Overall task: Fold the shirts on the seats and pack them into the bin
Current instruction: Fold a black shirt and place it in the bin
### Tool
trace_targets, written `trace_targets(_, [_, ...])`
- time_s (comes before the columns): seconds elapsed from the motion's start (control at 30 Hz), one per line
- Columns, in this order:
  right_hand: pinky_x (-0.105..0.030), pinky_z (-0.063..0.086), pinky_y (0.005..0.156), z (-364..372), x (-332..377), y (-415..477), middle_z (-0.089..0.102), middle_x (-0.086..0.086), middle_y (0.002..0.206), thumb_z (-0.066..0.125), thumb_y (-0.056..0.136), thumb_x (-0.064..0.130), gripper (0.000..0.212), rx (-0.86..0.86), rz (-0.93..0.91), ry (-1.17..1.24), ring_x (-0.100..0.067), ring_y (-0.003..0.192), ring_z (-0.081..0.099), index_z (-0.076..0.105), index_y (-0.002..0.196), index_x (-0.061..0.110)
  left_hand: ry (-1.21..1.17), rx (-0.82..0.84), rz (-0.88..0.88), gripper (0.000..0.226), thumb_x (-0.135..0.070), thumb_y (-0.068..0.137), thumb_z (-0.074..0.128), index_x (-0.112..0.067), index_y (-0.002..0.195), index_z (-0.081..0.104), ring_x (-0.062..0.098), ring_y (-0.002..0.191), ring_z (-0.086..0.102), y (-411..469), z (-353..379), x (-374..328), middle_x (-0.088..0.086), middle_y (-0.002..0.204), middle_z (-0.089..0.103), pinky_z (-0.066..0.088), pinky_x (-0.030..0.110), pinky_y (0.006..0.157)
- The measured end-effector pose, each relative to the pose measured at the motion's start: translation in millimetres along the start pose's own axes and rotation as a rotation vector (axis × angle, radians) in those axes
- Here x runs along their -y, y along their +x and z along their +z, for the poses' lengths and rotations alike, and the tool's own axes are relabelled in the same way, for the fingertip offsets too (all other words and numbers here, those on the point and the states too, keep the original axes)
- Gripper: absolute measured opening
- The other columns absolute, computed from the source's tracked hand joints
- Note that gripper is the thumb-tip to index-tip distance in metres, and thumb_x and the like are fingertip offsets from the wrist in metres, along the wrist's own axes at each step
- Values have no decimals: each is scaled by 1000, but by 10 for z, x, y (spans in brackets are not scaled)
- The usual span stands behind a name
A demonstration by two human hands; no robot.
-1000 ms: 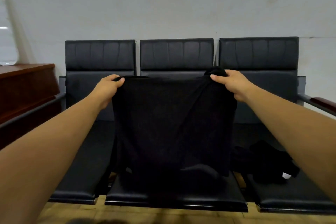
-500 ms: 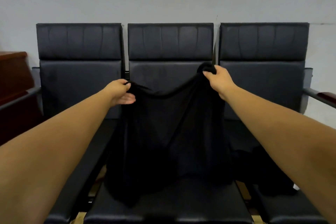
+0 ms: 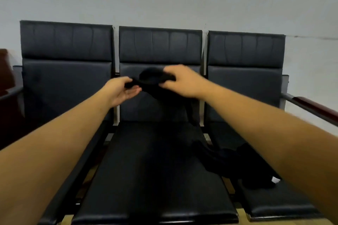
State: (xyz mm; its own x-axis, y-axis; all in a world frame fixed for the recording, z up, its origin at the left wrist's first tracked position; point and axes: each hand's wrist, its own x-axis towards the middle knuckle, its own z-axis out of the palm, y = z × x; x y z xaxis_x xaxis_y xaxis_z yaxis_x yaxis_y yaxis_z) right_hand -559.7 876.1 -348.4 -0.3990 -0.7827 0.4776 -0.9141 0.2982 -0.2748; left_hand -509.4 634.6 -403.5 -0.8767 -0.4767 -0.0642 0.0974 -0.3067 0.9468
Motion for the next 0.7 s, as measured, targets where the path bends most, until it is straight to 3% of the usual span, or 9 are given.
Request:
trace_targets(0.13, [-37,53,85,1315,174,-833,71,-11,109,72,87,26,21,393,148,14,-32,104,66,68,106,17,142,-121,-240,30,-16,100,50,-7,128,52,33,95,68,-270,-613,956,21,111,61,58,38,76])
trace_targets(0.2, [-36,52,94,1751,265,-1196,68,-7,122,77,86,39,43,689,176,91,-25,111,64,66,121,17,297,-187,-350,21,-26,99,54,-7,109,58,33,93,66,-464,-858,1433,19,105,62,55,40,80])
trace_targets(0.23, [-35,52,96,1875,249,-1309,67,-4,125,76,86,43,48,758,219,153,-21,112,63,65,124,16,377,-224,-388,23,-28,99,58,-5,100,59,33,96,64,-537,-975,1632,18,107,62,55,40,78])
trace_targets(0.37, [-40,55,89,2073,-290,-1441,69,-5,107,65,96,39,29,512,495,168,-22,99,67,65,112,15,480,-294,-412,10,-8,96,65,-1,100,59,32,109,59,-573,-1300,1987,23,125,59,55,37,70])
trace_targets(0.43, [-40,49,102,2159,-589,-1541,57,-12,135,56,101,38,45,495,590,41,-29,122,58,52,137,11,453,-309,-418,12,-2,93,64,-4,103,59,33,115,59,-494,-1360,2038,23,129,59,57,42,79])
trace_targets(0.5, [-39,31,119,2277,-767,-1706,25,-16,163,46,105,43,65,600,652,-83,-32,148,31,27,156,8,405,-302,-437,15,6,92,58,-4,102,58,37,119,58,-462,-1333,2081,24,130,58,56,46,89])
trace_targets(0.57, [-41,21,123,2359,-711,-1805,11,-19,166,36,107,45,66,669,590,-216,-35,153,15,20,158,7,325,-342,-442,20,13,94,46,-4,96,57,37,115,58,-463,-1277,2074,22,124,58,54,49,93])
trace_targets(0.63, [-46,34,115,2379,-451,-1855,28,-22,158,38,106,39,56,682,490,-301,-41,143,27,33,150,5,272,-387,-409,24,15,95,40,-3,93,55,34,96,60,-467,-1228,2016,21,111,56,52,49,85])
trace_targets(0.7, [-47,41,104,2350,-102,-1897,41,-19,143,42,103,33,47,704,369,-341,-41,131,37,41,142,6,279,-443,-354,27,15,96,41,-6,104,56,31,87,56,-477,-1216,1928,18,104,54,50,48,86])
